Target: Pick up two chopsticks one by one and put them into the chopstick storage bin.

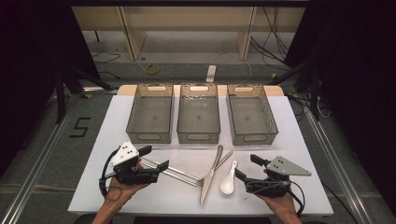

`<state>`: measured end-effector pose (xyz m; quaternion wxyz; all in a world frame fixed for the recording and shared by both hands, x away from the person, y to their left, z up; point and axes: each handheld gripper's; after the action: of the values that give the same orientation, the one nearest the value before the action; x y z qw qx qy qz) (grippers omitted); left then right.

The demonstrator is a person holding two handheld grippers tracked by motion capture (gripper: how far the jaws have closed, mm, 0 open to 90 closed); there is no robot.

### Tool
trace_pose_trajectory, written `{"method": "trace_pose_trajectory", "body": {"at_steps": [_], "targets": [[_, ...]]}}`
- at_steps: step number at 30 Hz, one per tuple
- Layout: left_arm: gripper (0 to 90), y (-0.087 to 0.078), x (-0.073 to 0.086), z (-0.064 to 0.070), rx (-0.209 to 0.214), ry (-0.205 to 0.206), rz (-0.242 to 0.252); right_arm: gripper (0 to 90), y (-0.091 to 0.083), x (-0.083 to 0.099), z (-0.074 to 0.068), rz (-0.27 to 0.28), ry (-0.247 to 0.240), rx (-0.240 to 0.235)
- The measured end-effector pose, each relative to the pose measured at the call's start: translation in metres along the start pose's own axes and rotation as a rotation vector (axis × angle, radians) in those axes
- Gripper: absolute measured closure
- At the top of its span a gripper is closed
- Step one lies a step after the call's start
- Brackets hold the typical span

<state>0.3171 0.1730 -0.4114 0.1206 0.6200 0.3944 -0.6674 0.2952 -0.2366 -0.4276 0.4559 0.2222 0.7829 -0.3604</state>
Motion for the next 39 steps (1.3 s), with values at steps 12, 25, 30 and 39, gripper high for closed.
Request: {"method": "trace_pose_trajectory", "body": {"at_steps": [12, 25, 30, 39], "targets": [[15.6, 0.004, -0.006, -0.001, 0.048, -0.001, -0.065, 23.2, 0.000, 0.000, 0.001, -0.001, 0.008, 0.001], [15.7, 0.032, -0.027, -0.015, 0.132, 0.135, -0.395, 23.3, 0.003, 0.001, 0.002, -0.038, 0.013, -0.009], [16.6, 0.044, -0.035, -0.025, 0.154, 0.161, -0.447, 23.4, 0.003, 0.001, 0.003, -0.042, 0.021, -0.010], [18.4, 0.061, -0.038, -0.029, 0.186, 0.207, -0.508, 23.4, 0.003, 0.000, 0.005, -0.048, 0.028, -0.011]]}}
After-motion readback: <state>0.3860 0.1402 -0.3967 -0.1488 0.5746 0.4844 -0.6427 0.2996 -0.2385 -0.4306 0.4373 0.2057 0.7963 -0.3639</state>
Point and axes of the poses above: each handheld gripper's, and its own axes: y roughly forward along the jaws, x roughly out of its underside, z roughly to its right, and after that the axes turned 14 degrees about y, right-handed
